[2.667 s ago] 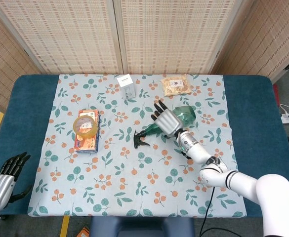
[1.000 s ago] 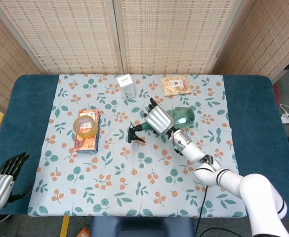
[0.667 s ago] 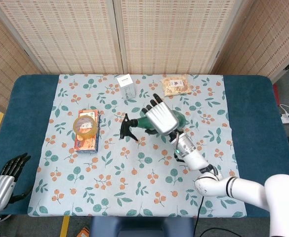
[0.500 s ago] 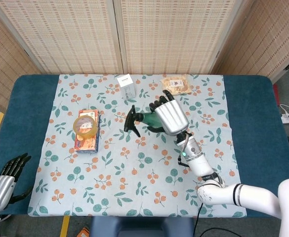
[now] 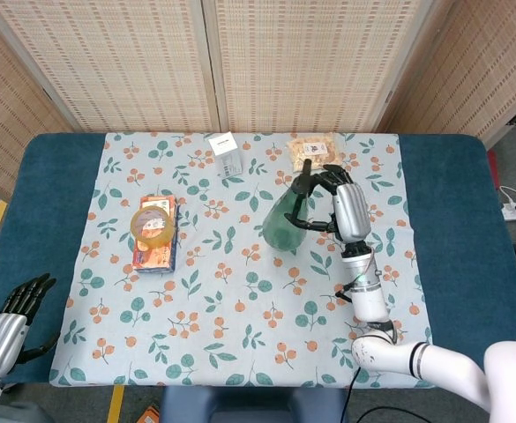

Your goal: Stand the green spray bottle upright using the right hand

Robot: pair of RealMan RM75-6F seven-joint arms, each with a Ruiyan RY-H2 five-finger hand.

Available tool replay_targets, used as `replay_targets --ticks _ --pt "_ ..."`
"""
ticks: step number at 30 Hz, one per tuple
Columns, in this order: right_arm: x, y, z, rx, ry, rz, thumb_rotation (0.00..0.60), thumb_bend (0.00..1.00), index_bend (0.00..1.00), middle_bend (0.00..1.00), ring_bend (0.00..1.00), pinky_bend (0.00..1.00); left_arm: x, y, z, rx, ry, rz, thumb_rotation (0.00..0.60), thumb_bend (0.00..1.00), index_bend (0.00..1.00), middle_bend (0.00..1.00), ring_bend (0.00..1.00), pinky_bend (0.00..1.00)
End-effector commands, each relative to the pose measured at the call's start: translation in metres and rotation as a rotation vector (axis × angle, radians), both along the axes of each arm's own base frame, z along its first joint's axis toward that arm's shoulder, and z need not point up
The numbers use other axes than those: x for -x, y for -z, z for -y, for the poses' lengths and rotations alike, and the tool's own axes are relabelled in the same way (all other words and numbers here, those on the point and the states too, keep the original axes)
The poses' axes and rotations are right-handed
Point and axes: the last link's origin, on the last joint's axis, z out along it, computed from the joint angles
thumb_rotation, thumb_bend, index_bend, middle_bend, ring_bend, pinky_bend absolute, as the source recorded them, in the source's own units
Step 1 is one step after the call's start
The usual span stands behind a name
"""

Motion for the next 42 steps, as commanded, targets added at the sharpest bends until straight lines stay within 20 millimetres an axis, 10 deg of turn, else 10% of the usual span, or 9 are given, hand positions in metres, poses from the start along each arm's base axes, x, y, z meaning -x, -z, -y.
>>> replay_targets --ticks 1,11,42 --pt "0.036 0.040 -0.014 0.000 -0.026 0.145 0.600 0.05 0.81 0.66 0.39 0.25 0.001 0.000 -0.001 0.000 -0.004 0.003 0.600 0.26 0.00 0.00 0.00 0.07" --pt "0.051 0.070 -0.010 -0.047 -0.031 0.052 0.600 0.06 0.81 0.66 0.39 0.26 0.001 0.001 -0.003 0.005 -0.010 0.014 0.600 0.26 0.00 0.00 0.00 0.07" --pt "0.043 0.069 -0.002 -0.052 -0.081 -0.089 0.600 0.03 0.72 0.66 0.35 0.26 0.001 -0.001 -0.003 0.005 -0.014 0.038 0.600 0.26 0.00 0.00 0.00 0.07"
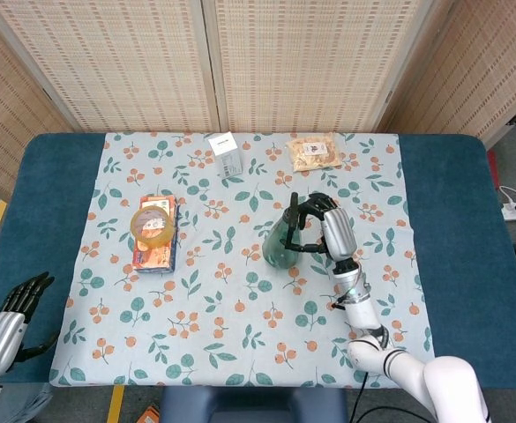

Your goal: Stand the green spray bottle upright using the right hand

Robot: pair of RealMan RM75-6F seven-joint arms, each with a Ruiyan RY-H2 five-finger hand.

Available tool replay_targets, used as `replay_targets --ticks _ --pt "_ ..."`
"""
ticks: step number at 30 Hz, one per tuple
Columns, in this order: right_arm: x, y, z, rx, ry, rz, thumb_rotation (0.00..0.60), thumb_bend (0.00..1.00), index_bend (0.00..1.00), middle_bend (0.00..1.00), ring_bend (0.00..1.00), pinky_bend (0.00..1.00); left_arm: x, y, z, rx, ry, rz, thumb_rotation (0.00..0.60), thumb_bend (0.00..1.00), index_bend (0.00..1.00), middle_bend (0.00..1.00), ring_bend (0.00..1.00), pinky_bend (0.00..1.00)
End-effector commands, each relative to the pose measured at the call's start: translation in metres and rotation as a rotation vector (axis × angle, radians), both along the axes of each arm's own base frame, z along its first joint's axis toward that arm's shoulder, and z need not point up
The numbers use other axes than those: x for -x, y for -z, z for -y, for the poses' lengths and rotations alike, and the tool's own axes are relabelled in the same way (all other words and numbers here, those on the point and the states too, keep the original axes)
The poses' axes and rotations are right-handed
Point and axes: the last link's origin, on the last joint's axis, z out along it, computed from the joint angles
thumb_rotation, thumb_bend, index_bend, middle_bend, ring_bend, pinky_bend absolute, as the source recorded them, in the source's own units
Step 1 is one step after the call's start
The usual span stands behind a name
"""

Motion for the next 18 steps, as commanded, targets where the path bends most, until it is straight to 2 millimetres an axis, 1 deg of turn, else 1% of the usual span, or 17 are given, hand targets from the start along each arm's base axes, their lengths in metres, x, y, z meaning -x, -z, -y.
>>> replay_targets --ticks 1,6,11,14,17,18 --pt "0.0014 0.0005 -0.0002 -0.015 -0.007 -0.018 0.600 0.01 0.69 0.65 0.34 0.26 -0.0004 0.0001 -0.0001 0.001 0.002 0.000 0.600 0.26 0.00 0.00 0.00 0.07" --pt "0.0040 0.0039 -0.0021 -0.057 -0.016 -0.048 0.600 0.00 0.55 0.57 0.26 0.26 -0.0008 0.0001 0.0002 0.000 0.003 0.000 0.600 0.26 0.00 0.00 0.00 0.07" --pt "0.0030 0.0056 -0.0045 -0.087 -0.030 -0.067 0.600 0.00 0.41 0.48 0.18 0.23 -0.0015 0.0003 0.0002 0.000 0.007 0.002 0.600 0.26 0.00 0.00 0.00 0.07" --pt "0.0000 0.0025 -0.0041 -0.093 -0.038 -0.064 0.600 0.00 0.30 0.40 0.13 0.21 -0.0022 0.0008 -0.0006 0.001 0.009 0.005 0.600 0.26 0.00 0.00 0.00 0.07" --pt "-0.0023 -0.0028 -0.0046 -0.083 -0.042 -0.056 0.600 0.00 0.20 0.36 0.10 0.20 -0.0024 0.0010 -0.0007 0.002 0.010 0.006 0.600 0.26 0.00 0.00 0.00 0.07" --pt "-0.0022 -0.0042 -0.0048 -0.081 -0.042 -0.056 0.600 0.00 0.19 0.36 0.10 0.20 -0.0024 0.0010 -0.0006 0.002 0.010 0.007 0.600 0.26 0.00 0.00 0.00 0.07"
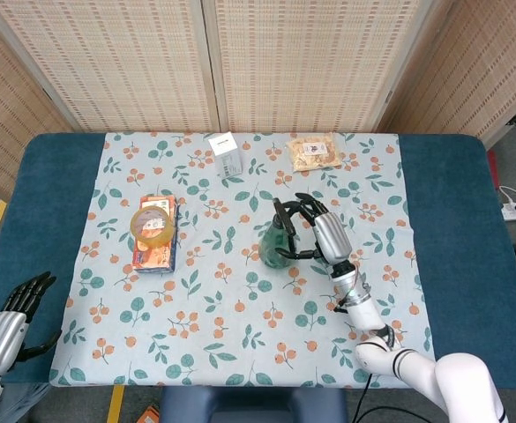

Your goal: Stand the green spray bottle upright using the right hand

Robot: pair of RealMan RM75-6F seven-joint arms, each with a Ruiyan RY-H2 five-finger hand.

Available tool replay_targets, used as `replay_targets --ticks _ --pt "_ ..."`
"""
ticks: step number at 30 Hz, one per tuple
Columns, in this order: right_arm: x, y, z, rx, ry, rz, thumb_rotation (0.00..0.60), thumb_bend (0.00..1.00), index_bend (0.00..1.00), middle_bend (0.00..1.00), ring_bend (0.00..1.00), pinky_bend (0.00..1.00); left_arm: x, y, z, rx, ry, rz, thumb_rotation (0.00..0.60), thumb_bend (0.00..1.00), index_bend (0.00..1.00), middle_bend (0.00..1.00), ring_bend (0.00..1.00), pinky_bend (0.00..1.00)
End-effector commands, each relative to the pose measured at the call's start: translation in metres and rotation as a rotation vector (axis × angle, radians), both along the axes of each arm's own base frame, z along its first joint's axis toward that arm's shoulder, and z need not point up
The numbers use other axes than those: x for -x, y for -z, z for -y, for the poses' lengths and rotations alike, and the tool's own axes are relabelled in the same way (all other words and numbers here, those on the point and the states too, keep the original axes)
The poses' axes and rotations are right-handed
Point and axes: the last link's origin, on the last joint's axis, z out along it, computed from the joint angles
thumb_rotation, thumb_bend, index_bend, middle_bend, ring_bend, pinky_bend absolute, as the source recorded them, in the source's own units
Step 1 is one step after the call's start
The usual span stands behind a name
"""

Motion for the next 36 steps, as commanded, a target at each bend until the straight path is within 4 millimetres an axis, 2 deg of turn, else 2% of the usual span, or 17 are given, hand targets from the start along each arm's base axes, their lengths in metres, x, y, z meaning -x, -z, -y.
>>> replay_targets --ticks 1,4,7,10,14,18,21,23,25,26,28,33,36 --pt "0.000 -0.006 0.000 0.009 0.000 -0.003 0.600 0.00 0.17 0.35 0.09 0.20 0.000 0.000 0.000 0.000 0.001 0.001 0.600 0.26 0.00 0.00 0.00 0.07" --pt "0.004 -0.008 -0.002 -0.009 0.010 -0.022 0.600 0.00 0.09 0.31 0.07 0.17 0.000 0.000 0.001 0.000 0.005 0.001 0.600 0.26 0.00 0.00 0.00 0.07" --pt "0.011 -0.010 -0.005 -0.048 0.022 -0.064 0.600 0.00 0.00 0.22 0.01 0.09 -0.001 0.000 0.002 -0.001 0.008 0.001 0.600 0.26 0.00 0.00 0.00 0.07" --pt "0.019 -0.015 -0.007 -0.068 0.048 -0.116 0.600 0.00 0.00 0.15 0.00 0.03 -0.001 0.000 0.002 -0.001 0.009 -0.001 0.600 0.26 0.00 0.00 0.00 0.07" --pt "0.034 -0.027 -0.013 -0.102 0.091 -0.240 0.600 0.00 0.00 0.08 0.00 0.00 -0.001 0.000 0.003 -0.004 0.008 -0.004 0.600 0.26 0.00 0.00 0.00 0.07" --pt "0.053 -0.052 -0.028 -0.156 0.128 -0.434 0.600 0.00 0.00 0.04 0.00 0.00 0.000 0.000 0.003 -0.004 0.010 -0.010 0.600 0.26 0.00 0.00 0.00 0.07" --pt "0.075 -0.084 -0.046 -0.197 0.168 -0.676 0.600 0.00 0.00 0.03 0.00 0.00 0.000 0.000 0.004 -0.002 0.010 -0.015 0.600 0.26 0.00 0.00 0.00 0.07" --pt "0.097 -0.113 -0.066 -0.190 0.205 -0.890 0.600 0.00 0.00 0.03 0.00 0.00 0.000 0.000 0.004 -0.003 0.010 -0.017 0.600 0.26 0.00 0.00 0.00 0.07" --pt "0.120 -0.140 -0.090 -0.114 0.262 -1.078 0.600 0.00 0.00 0.03 0.00 0.00 0.000 0.000 0.004 -0.002 0.009 -0.018 0.600 0.26 0.00 0.00 0.00 0.07" --pt "0.130 -0.149 -0.102 -0.073 0.302 -1.113 0.600 0.00 0.00 0.03 0.00 0.00 0.000 0.000 0.004 -0.002 0.007 -0.018 0.600 0.26 0.00 0.00 0.00 0.07" --pt "0.155 -0.164 -0.128 -0.001 0.415 -1.109 0.600 0.00 0.00 0.03 0.00 0.00 0.001 0.000 0.004 -0.003 0.003 -0.017 0.600 0.26 0.00 0.00 0.00 0.07" --pt "0.201 -0.185 -0.181 0.091 0.566 -0.924 0.600 0.00 0.00 0.03 0.00 0.00 0.001 -0.002 0.006 -0.011 -0.002 -0.013 0.600 0.26 0.00 0.00 0.00 0.07" --pt "0.215 -0.188 -0.198 0.130 0.590 -0.830 0.600 0.00 0.00 0.03 0.00 0.00 -0.001 0.000 0.006 -0.010 0.006 -0.018 0.600 0.26 0.00 0.00 0.00 0.07"
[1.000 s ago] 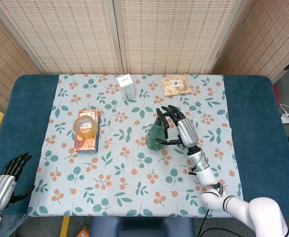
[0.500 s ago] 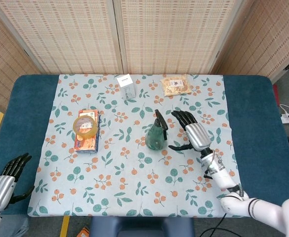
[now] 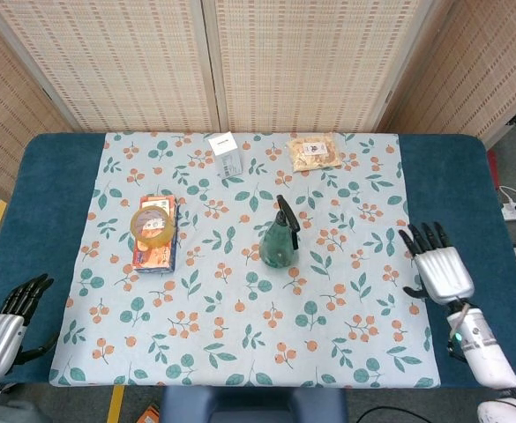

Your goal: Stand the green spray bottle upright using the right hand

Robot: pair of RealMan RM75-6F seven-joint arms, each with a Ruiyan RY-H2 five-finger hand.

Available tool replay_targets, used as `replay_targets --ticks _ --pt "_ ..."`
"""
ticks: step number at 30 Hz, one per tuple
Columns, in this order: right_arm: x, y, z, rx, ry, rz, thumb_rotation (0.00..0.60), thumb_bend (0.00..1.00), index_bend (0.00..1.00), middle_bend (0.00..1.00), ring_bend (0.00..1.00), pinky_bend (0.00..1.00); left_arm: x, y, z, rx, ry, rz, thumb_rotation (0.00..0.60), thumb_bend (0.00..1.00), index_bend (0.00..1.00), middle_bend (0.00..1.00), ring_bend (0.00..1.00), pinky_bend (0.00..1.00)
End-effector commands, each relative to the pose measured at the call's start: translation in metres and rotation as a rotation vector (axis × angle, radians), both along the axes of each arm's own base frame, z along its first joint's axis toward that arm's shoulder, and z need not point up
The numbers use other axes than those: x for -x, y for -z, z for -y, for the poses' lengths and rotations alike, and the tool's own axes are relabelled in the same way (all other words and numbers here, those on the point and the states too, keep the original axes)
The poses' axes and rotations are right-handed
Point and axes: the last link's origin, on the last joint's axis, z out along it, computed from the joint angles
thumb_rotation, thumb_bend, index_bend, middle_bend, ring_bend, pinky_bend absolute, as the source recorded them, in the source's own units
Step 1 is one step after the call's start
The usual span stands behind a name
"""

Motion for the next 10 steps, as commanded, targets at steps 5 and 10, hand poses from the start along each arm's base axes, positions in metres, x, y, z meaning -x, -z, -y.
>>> replay_targets --ticks 5,10 --pt "0.0704 -0.0434 -0.0826 0.242 0.115 0.362 0.600 0.00 0.00 0.03 0.00 0.00 -0.0037 0.0044 -0.0014 0.010 0.014 -0.009 0.600 0.26 0.00 0.00 0.00 0.07" --pt "0.0733 -0.0430 -0.0824 0.222 0.127 0.401 0.600 0.00 0.00 0.03 0.00 0.00 -0.0040 0.0057 -0.0017 0.019 0.014 -0.013 0.600 0.26 0.00 0.00 0.00 0.08"
